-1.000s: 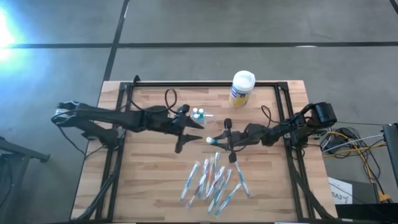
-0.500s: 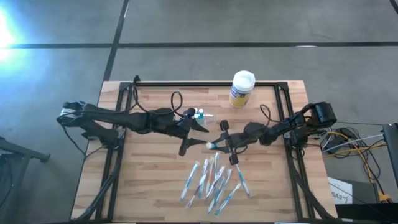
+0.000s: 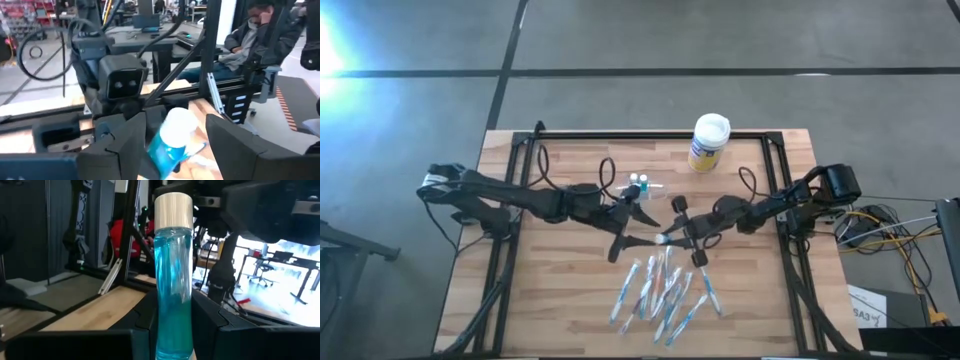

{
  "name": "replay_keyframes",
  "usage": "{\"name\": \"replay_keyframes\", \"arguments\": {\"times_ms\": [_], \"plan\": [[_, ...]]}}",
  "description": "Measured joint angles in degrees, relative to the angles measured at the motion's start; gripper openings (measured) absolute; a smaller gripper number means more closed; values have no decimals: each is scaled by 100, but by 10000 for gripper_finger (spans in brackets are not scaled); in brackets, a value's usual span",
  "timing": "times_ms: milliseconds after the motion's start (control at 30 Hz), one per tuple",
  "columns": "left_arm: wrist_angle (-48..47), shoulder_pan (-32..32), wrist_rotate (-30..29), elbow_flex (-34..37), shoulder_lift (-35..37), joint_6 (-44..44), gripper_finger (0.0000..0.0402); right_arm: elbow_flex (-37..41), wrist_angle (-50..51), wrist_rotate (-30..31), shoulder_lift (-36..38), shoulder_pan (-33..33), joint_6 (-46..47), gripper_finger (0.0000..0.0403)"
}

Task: Pick & Place toothbrushing station
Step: Put the blue mouthwash into the transparent organizer

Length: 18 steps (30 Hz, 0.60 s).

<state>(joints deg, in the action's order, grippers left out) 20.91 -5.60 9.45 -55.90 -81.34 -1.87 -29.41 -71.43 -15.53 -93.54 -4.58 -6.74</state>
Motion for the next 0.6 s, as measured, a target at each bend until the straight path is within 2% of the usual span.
{"name": "replay_keyframes", "arguments": {"times_ms": [100,200,400,500,600], "plan": [[-151,10,-161,-13,39,225,214,0,128,28,0,9,36,72],[-836,13,-329,-392,110,305,214,-5,250,49,0,29,38,72],[-4103,25,-490,-2187,-211,137,214,-13,381,51,0,91,80,72],[-5301,-14,-689,-3031,-578,75,214,-15,394,61,0,108,80,72],[-5987,-21,-697,-3613,-979,20,214,-17,406,65,0,120,144,72]]}}
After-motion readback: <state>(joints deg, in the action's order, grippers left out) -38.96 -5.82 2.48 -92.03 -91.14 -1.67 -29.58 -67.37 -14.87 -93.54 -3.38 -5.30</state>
